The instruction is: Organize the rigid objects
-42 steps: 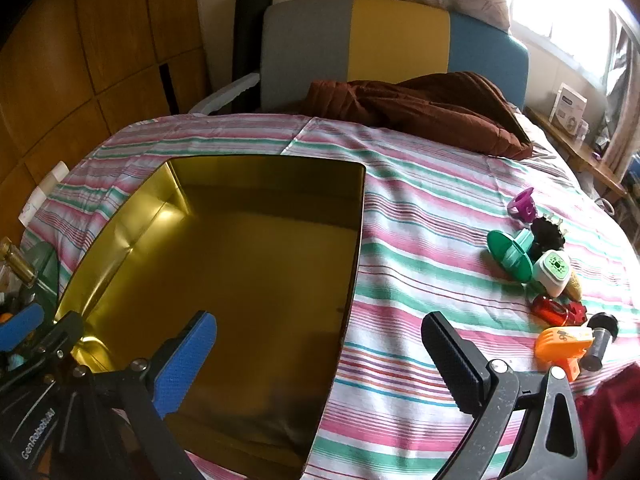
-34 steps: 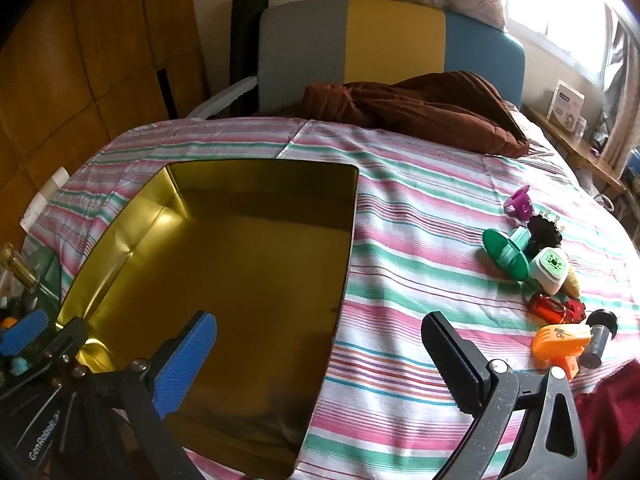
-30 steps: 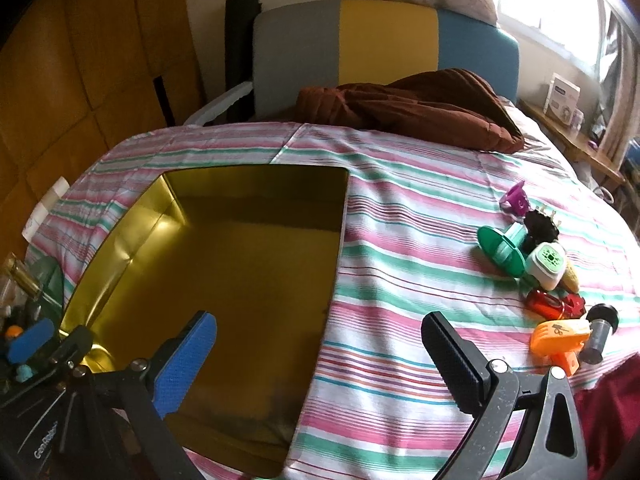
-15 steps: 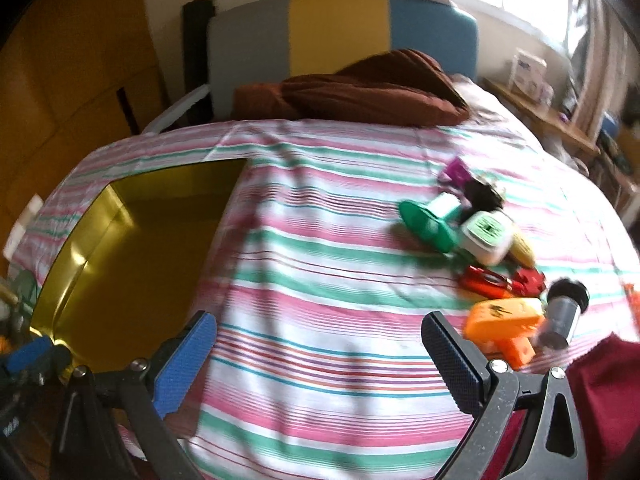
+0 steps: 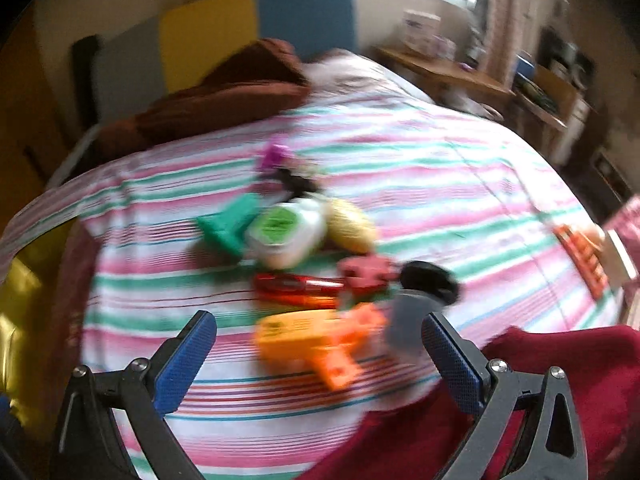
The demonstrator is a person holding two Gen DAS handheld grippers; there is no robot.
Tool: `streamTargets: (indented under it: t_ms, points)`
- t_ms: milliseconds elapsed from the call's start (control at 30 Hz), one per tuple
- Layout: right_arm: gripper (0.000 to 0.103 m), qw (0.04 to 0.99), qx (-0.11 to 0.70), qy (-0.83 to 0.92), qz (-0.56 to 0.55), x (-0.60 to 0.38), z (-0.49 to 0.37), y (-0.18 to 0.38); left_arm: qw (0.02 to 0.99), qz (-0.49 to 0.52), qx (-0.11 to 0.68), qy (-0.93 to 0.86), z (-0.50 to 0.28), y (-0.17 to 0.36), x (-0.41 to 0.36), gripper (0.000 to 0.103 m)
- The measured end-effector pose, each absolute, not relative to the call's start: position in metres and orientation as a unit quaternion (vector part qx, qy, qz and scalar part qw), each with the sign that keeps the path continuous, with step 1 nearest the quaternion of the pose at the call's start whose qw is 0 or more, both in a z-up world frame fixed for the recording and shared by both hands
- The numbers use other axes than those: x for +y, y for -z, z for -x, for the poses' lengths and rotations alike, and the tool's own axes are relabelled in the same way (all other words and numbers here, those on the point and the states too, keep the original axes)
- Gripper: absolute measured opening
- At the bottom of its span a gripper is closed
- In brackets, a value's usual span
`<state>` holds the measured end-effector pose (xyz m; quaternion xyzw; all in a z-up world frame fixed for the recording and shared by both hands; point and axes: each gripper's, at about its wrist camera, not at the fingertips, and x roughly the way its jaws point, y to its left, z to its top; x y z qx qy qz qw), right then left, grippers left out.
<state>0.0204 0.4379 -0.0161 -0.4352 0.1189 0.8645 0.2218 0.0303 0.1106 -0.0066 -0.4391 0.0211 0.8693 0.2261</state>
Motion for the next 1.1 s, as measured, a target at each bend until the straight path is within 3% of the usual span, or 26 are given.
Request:
streamTargets:
  t_ms: [167,333,400,467,733,1033,1100]
  points:
    - [0.102,0.234,0.176,-0.835,0.467,0.489,-0.017,0.031,0.258,0.446,0.019,-0.857,-0.029,0.007,0.13,0.052]
    - [0.081,0.22,0.192,-0.813,0.503,0.514,-0.001,0.047,0.273,0.445,0.029,-0.852,-0.033,0.007,0.146,0.052]
    - [0.062,0.217,0.176,-0.809,0.517,0.523,0.006,0.052,0.279,0.447,0.033,-0.85,-0.034,0.006,0.151,0.052]
    - [0.056,0.196,0.19,-0.803,0.53,0.534,0.009,0.061,0.285,0.448,0.031,-0.847,-0.033,0.007,0.155,0.052]
    - [0.053,0.147,0.275,-0.802,0.508,0.562,0.0,0.075,0.32,0.451,0.017,-0.833,-0.025,0.011,0.182,0.056]
    - [0.053,0.143,0.335,-0.803,0.472,0.578,-0.016,0.072,0.37,0.431,0.119,-0.814,-0.019,0.029,0.263,0.062]
    - [0.045,0.143,0.327,-0.809,0.467,0.576,-0.017,0.068,0.39,0.401,0.144,-0.816,-0.02,0.03,0.283,0.063]
